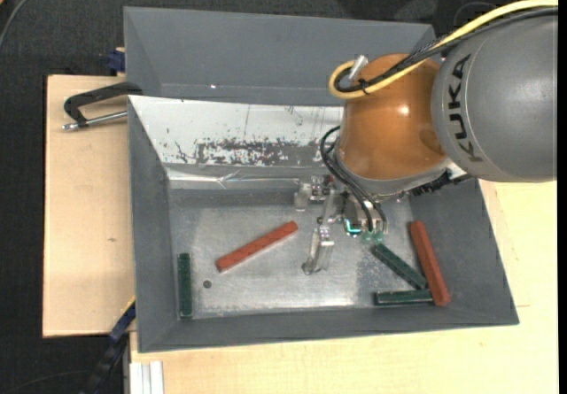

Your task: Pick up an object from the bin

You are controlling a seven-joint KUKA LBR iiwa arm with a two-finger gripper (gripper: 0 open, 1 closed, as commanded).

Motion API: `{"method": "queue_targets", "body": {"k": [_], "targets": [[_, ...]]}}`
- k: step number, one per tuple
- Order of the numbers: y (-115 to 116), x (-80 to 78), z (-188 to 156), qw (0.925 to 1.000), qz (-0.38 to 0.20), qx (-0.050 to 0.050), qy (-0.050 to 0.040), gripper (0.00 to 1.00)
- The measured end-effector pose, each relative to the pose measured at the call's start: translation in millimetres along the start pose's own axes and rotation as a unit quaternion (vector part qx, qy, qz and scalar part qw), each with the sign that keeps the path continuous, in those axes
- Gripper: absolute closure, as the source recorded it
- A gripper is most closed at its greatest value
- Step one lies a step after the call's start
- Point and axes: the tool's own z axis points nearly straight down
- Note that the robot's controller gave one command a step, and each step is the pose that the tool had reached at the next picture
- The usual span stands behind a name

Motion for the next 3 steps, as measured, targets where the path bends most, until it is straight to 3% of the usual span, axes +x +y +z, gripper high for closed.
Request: {"method": "queue_targets", "body": {"k": [1, 2, 3], "targets": [[46, -38.7, 106, 0.9878, -0.155, 0.000, -0.0021, 0.00], [67, -38.9, 72, 0.9668, -0.255, 0.000, -0.0082, 0.00], [45, -38.7, 73, 0.9563, -0.292, 0.001, -0.0047, 0.00]]}}
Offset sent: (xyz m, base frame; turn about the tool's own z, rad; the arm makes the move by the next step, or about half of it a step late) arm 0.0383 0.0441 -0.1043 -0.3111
